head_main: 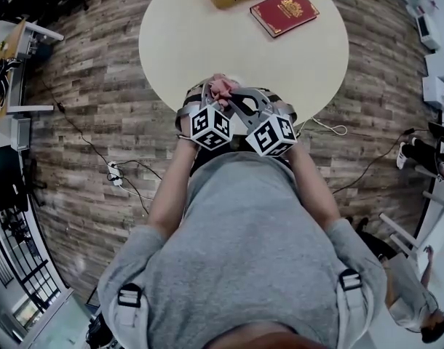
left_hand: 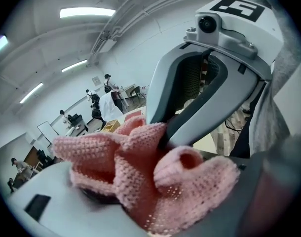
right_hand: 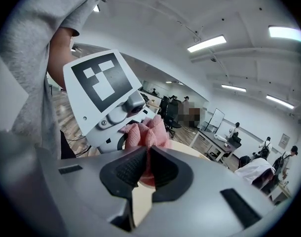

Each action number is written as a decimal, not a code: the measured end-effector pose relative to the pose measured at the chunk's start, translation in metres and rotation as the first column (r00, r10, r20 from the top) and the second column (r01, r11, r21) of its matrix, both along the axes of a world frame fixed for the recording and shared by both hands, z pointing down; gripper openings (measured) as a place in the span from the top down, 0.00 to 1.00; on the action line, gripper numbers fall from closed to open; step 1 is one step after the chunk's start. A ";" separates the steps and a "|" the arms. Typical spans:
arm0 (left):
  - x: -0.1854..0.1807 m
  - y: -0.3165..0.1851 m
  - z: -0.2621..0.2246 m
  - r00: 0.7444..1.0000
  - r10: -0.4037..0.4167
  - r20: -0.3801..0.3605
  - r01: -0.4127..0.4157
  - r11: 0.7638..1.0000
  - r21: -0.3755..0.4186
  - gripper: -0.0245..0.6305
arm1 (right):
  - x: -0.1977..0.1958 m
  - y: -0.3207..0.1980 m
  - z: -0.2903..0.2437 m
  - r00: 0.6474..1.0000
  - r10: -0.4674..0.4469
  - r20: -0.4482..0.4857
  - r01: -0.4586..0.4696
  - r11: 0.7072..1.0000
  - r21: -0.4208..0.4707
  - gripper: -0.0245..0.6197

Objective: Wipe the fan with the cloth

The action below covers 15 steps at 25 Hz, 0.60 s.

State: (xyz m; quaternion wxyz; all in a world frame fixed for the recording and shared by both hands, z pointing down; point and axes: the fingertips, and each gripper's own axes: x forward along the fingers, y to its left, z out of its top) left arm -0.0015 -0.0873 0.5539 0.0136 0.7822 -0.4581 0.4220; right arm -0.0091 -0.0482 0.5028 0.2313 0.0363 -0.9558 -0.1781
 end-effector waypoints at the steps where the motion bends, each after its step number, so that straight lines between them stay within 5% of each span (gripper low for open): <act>1: 0.002 0.000 0.000 1.000 -0.003 0.000 0.003 1.000 0.000 0.40 | 0.003 -0.001 -0.001 1.000 0.001 0.001 -0.001 1.000 0.005 0.92; 15: 0.029 0.002 0.003 1.000 0.013 0.023 -0.012 1.000 -0.019 0.40 | 0.018 -0.021 -0.008 0.999 0.032 0.008 -0.033 0.998 0.047 0.92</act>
